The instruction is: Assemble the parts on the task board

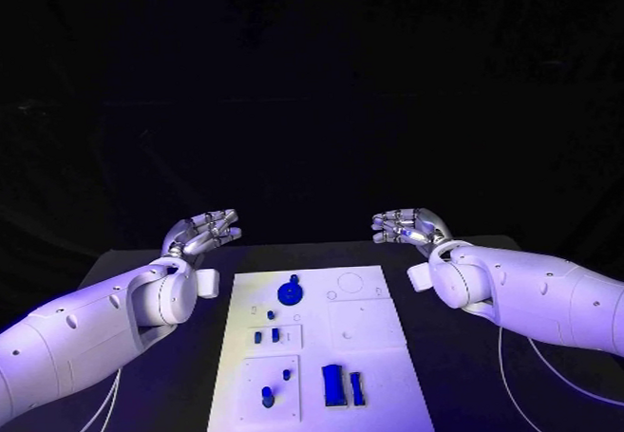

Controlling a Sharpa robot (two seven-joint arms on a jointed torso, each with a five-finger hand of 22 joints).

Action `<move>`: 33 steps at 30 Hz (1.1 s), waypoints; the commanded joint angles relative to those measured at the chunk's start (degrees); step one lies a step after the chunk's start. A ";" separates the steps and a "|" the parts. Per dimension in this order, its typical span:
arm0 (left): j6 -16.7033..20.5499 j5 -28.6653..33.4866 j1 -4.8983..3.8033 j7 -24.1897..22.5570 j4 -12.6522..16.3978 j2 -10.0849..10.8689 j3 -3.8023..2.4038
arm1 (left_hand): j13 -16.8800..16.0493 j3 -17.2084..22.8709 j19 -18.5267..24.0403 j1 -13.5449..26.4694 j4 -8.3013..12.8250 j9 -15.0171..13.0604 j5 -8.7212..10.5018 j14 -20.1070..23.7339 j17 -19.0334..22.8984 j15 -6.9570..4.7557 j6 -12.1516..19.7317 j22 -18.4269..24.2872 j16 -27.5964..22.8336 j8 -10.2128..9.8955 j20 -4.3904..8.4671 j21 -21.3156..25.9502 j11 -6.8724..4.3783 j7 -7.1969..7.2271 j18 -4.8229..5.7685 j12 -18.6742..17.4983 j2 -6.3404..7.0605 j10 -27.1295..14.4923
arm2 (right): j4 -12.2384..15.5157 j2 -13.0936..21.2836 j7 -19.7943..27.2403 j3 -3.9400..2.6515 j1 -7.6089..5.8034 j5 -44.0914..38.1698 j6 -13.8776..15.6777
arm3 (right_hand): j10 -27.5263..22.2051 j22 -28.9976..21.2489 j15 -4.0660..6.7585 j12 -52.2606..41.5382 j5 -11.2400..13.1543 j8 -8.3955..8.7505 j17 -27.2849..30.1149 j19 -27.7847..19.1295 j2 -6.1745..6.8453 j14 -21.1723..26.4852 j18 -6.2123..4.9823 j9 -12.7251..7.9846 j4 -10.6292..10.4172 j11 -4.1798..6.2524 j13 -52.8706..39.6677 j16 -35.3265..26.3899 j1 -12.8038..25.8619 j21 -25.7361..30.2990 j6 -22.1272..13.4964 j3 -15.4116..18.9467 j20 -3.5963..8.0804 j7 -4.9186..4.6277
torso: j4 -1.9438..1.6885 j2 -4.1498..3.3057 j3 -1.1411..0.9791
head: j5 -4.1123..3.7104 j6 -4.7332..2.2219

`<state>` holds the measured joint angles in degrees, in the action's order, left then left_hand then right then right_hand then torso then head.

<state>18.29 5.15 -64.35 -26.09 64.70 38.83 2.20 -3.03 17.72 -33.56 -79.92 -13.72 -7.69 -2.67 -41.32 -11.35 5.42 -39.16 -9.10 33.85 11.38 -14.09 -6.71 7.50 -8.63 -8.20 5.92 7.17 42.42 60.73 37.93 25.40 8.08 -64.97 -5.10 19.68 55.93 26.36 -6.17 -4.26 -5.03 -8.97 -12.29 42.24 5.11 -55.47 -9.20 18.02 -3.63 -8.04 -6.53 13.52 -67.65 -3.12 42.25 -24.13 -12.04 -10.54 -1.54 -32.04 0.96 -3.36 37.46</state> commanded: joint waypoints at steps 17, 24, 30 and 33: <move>19.41 -3.89 3.13 -2.77 19.05 4.44 -1.66 | 3.03 -17.72 33.56 79.92 13.72 7.69 2.67 41.32 11.35 -5.42 39.16 9.10 -33.85 -11.38 14.09 6.71 -7.50 8.63 8.20 -5.92 -7.17 -42.42 | 20.45 4.76 3.04 -5.66 3.32 3.50 17.16 | -55.93 -26.36 6.17 4.26 5.03 8.97 12.29 -42.24 -5.11 55.47 9.20 -18.02 3.63 8.04 6.53 -13.52 67.65 3.12 -42.25 24.13 12.04 10.54 | 1.54 0.86 -0.96 | 3.36 -3.09; 25.29 -5.04 4.10 -3.63 24.74 5.74 -2.16 | 3.03 -17.72 33.56 79.92 13.72 7.69 2.67 41.32 11.35 -5.42 39.16 9.10 -33.85 -11.38 14.09 6.71 -7.50 8.63 8.20 -5.92 -7.17 -42.42 | 27.88 6.45 4.18 -7.71 4.58 4.85 23.32 | -55.93 -26.36 6.17 4.26 5.03 8.97 12.29 -42.24 -5.11 55.47 9.20 -18.02 3.63 8.04 6.53 -13.52 67.65 3.12 -42.25 24.13 12.04 10.54 | 1.54 0.86 -0.96 | 3.36 -3.09; 25.83 -5.15 4.19 -3.71 25.26 5.86 -2.20 | 3.03 -17.72 33.56 79.92 13.72 7.69 2.67 41.32 11.35 -5.42 39.16 9.10 -33.85 -11.38 14.09 6.71 -7.50 8.63 8.20 -5.92 -7.17 -42.42 | 29.23 6.76 4.39 -8.08 4.81 5.10 24.44 | -55.93 -26.36 6.17 4.26 5.03 8.97 12.29 -42.24 -5.11 55.47 9.20 -18.02 3.63 8.04 6.53 -13.52 67.65 3.12 -42.25 24.13 12.04 10.54 | 1.54 0.86 -0.96 | 3.36 -3.09; 25.83 -5.15 4.19 -3.71 25.26 5.86 -2.20 | 3.03 -17.72 33.56 79.92 13.72 7.69 2.67 41.32 11.35 -5.42 39.16 9.10 -33.85 -11.38 14.09 6.71 -7.50 8.63 8.20 -5.92 -7.17 -42.42 | 29.23 6.76 4.39 -8.08 4.81 5.10 24.44 | -55.93 -26.36 6.17 4.26 5.03 8.97 12.29 -42.24 -5.11 55.47 9.20 -18.02 3.63 8.04 6.53 -13.52 67.65 3.12 -42.25 24.13 12.04 10.54 | 1.54 0.86 -0.96 | 3.36 -3.09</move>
<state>42.28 1.10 -60.15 -28.41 89.78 44.75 0.07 -0.05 0.31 -0.20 -0.31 0.08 -0.05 -0.19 -0.21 -0.06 0.01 -0.31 -0.05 0.20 0.19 -0.01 -0.20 0.00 0.00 -0.34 0.37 0.01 0.21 89.84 44.69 28.47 0.04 -60.20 -0.28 42.41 0.28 0.05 0.01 -0.20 -0.29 -0.19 -0.05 0.26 -0.06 -0.29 -0.80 0.05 0.00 0.02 -0.05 0.20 -0.38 -0.27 0.20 -0.23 -0.01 0.01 0.00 -31.18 -0.01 0.00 34.38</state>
